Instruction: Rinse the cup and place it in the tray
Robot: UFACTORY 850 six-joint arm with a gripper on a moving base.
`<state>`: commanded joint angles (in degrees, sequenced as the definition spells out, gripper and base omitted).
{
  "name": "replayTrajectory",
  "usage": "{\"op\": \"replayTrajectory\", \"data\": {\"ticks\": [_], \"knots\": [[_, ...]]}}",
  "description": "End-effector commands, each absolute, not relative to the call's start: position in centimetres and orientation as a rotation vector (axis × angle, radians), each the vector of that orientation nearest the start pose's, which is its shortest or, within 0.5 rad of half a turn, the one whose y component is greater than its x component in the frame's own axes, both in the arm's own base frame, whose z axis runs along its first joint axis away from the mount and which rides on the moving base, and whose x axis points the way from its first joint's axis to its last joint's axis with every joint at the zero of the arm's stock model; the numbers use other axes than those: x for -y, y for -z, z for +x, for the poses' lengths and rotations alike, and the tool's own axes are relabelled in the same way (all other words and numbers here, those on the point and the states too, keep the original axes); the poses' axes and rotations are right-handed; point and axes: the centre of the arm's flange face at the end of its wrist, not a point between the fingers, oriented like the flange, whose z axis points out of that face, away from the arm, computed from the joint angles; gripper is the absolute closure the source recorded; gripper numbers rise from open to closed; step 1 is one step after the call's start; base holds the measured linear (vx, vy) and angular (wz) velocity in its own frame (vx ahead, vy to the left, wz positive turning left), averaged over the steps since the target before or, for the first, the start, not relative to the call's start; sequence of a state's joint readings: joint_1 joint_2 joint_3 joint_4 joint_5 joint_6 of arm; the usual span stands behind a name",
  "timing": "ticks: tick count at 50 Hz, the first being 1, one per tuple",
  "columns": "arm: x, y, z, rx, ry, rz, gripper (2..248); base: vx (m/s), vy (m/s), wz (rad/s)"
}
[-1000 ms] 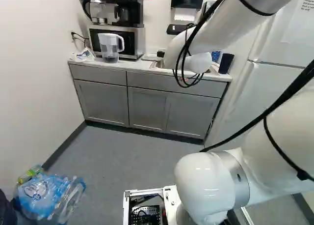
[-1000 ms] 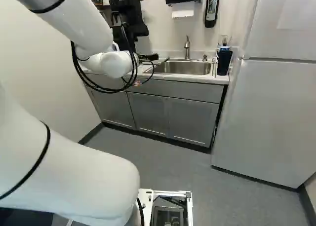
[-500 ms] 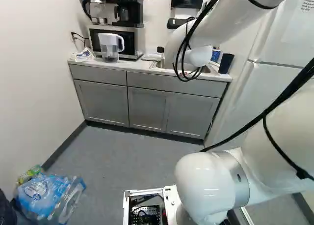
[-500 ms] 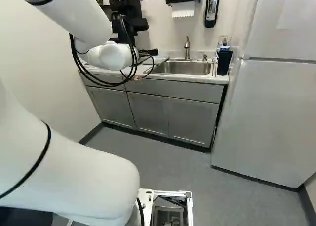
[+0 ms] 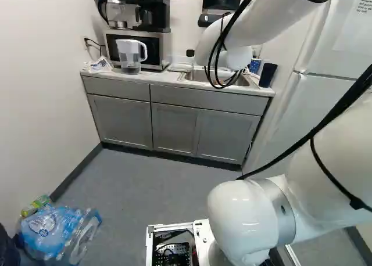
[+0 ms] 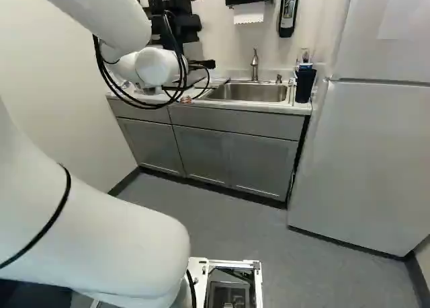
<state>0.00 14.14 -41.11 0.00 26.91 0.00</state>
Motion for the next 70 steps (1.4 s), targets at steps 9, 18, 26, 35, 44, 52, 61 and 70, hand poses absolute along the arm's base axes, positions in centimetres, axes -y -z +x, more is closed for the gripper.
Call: {"op": "replayTrajectory", "data": {"ticks": [9, 18, 26, 35, 44, 52, 61, 70], "knots": [[0.0, -61.9, 43.3, 0.000, 2.064, -2.368, 3, 0.000, 0.000, 0.000], [0.0, -62.7, 43.6, 0.000, 2.064, -2.369, 3, 0.000, 0.000, 0.000], [0.0, -63.4, 43.9, 0.000, 2.062, -2.370, 3, 0.000, 0.000, 0.000], [0.0, -64.3, 44.3, 0.000, 2.061, -2.371, 3, 0.000, 0.000, 0.000], [0.0, -65.1, 44.6, 0.000, 2.059, -2.373, 3, 0.000, 0.000, 0.000], [0.0, -65.8, 44.7, 0.000, 2.057, -2.374, 3, 0.000, 0.000, 0.000], [0.0, -66.7, 44.9, 0.000, 2.060, -2.372, 3, 0.000, 0.000, 0.000], [0.0, -66.8, 44.8, 0.000, 2.062, -2.370, 3, 0.000, 0.000, 0.000]]}}
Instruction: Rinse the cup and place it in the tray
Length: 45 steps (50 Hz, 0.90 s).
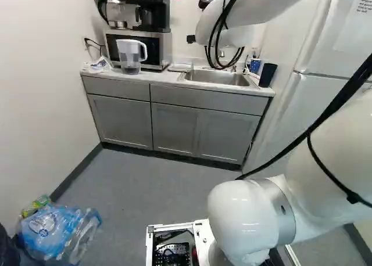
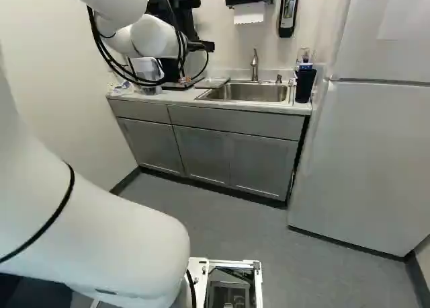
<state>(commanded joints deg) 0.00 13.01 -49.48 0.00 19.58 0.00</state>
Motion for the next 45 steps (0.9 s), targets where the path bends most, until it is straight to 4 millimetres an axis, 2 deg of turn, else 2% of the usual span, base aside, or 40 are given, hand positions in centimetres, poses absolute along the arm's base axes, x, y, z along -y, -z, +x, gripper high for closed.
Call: {"op": "replayTrajectory", "data": {"ticks": [45], "knots": [[0.00, -66.78, 44.85, 0.000, 2.062, -2.370, 3, 0.008, 0.000, -0.002]]}}
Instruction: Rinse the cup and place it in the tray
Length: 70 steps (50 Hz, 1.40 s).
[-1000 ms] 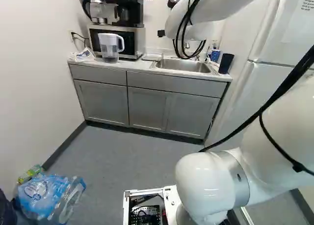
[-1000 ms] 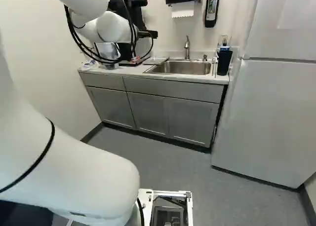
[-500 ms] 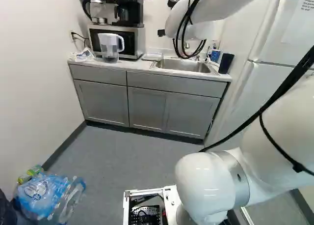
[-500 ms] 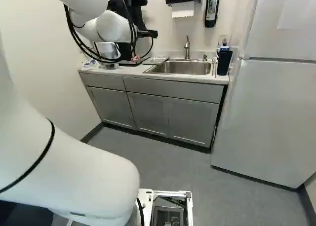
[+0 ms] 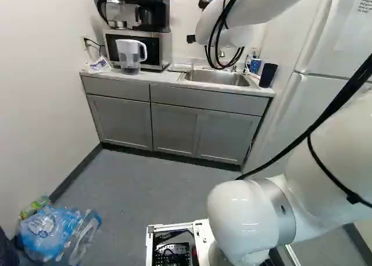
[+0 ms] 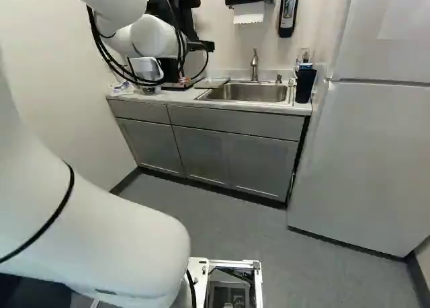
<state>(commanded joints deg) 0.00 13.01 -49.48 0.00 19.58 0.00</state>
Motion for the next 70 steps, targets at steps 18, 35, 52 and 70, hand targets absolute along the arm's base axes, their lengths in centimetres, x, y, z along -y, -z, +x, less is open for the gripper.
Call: {"op": "replayTrajectory", "data": {"ticks": [18, 35, 52, 70], "knots": [[0.00, -66.78, 44.85, 0.000, 2.062, -2.370, 3, 0.057, 0.000, -0.011], [0.00, -66.78, 44.85, 0.000, 2.062, -2.370, 3, 0.098, 0.005, -0.079], [0.00, -66.78, 44.85, 0.000, 2.062, -2.370, 3, 0.095, 0.020, -0.167], [0.00, -66.78, 44.85, 0.000, 2.062, -2.370, 3, 0.096, 0.023, -0.169]]}}
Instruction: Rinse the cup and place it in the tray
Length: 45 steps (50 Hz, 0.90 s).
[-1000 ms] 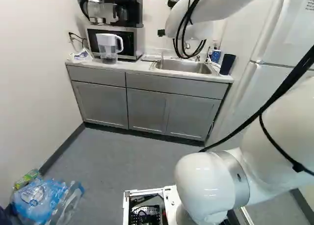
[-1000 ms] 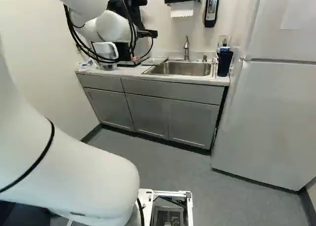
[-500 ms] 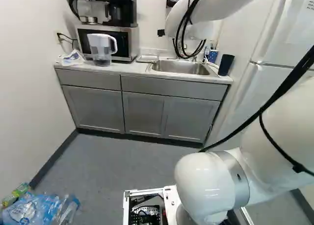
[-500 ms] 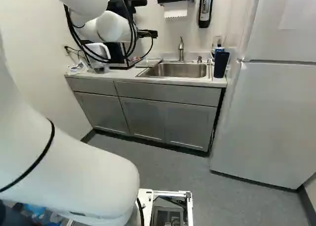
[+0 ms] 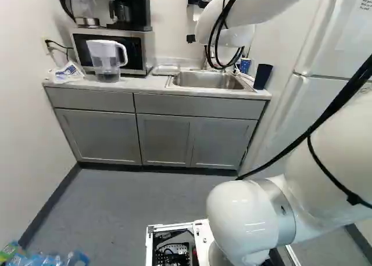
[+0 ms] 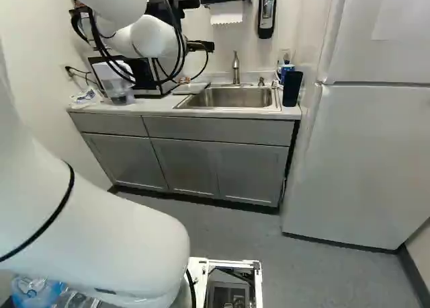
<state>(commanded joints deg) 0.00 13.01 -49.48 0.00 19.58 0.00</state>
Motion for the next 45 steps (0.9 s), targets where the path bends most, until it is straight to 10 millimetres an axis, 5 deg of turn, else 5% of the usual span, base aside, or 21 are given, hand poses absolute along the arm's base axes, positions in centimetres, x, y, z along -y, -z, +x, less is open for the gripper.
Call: {"op": "replayTrajectory", "data": {"ticks": [45], "knots": [[0.00, -66.78, 44.85, 0.000, 2.062, -2.370, 3, 0.102, 0.031, -0.192]]}}
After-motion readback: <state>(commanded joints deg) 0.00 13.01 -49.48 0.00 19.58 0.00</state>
